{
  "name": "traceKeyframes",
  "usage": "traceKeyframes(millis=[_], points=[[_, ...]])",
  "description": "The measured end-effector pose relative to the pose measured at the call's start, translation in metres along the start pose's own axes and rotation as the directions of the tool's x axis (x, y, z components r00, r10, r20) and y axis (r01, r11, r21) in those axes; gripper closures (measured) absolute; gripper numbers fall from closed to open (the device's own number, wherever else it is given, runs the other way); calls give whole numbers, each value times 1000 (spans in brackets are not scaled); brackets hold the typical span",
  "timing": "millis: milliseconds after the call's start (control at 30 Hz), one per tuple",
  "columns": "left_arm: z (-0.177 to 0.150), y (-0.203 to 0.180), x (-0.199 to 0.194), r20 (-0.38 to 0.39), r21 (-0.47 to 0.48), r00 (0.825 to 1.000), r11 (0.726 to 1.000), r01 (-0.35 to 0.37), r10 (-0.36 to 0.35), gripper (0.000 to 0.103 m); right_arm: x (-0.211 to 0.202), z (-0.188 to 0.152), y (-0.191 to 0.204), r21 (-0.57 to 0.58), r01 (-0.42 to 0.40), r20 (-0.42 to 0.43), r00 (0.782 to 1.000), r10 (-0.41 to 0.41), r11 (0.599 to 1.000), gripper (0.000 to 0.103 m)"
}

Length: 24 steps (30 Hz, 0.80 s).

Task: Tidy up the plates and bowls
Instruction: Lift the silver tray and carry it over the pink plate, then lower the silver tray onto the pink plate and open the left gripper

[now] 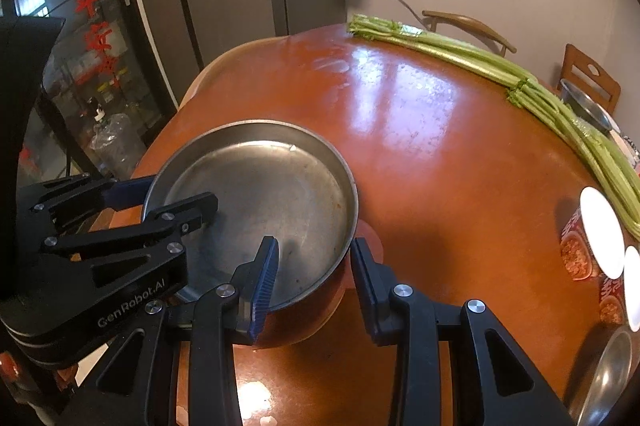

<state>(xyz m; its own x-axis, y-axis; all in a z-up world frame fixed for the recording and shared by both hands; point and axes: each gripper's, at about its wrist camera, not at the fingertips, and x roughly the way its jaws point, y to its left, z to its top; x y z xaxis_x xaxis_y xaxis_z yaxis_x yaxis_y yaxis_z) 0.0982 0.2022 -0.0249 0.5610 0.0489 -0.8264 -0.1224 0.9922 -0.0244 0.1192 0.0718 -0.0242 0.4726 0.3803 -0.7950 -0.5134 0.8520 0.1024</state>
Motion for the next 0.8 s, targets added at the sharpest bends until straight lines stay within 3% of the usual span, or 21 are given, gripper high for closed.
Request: traceKeyframes(millis=[600,800], points=[[-2,1,6,-29,4,1000,1000,8,-8,63,10,-7,-3,-10,-22,-29,999,21,1000,63],[-2,5,5,-38,-16,998,999,44,-45,62,9,-9,-6,-4,-37,-36,999,36,999,63]])
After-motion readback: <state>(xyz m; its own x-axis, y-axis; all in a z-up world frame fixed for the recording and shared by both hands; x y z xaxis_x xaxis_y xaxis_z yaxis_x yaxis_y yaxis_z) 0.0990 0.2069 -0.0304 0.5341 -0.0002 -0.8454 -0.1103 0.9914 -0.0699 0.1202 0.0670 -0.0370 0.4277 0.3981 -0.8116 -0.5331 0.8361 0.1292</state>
